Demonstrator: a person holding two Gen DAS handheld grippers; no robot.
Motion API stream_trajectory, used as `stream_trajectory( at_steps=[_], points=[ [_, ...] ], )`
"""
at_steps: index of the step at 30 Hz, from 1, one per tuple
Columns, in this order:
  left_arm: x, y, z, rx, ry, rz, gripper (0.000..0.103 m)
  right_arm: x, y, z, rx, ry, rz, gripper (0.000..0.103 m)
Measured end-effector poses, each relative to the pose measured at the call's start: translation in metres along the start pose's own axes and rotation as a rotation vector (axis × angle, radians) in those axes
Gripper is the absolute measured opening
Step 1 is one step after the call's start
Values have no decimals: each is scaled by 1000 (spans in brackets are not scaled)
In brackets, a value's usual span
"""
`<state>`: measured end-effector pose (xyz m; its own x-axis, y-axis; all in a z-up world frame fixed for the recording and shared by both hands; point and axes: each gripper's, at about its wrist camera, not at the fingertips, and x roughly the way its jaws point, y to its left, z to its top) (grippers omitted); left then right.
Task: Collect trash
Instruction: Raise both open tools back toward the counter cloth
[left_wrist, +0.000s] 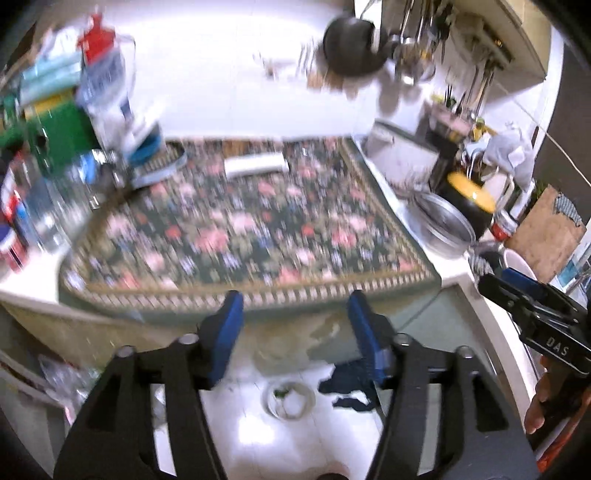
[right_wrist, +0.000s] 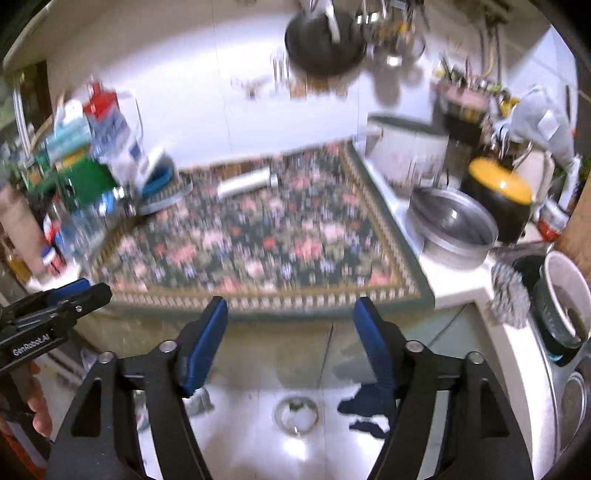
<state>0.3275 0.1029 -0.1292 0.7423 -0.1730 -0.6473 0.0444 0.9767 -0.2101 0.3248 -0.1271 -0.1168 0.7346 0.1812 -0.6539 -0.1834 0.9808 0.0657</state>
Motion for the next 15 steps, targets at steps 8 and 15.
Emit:
stream_trajectory(
  at_steps=[8, 15],
  points=[
    [-14, 12, 52, -6, -92, 28, 86, -4, -3, 42, 4, -100, -34, 81],
    [23, -3, 92, -23, -124, 116, 86, 34, -26, 78, -33, -118, 12, 87]
  ],
)
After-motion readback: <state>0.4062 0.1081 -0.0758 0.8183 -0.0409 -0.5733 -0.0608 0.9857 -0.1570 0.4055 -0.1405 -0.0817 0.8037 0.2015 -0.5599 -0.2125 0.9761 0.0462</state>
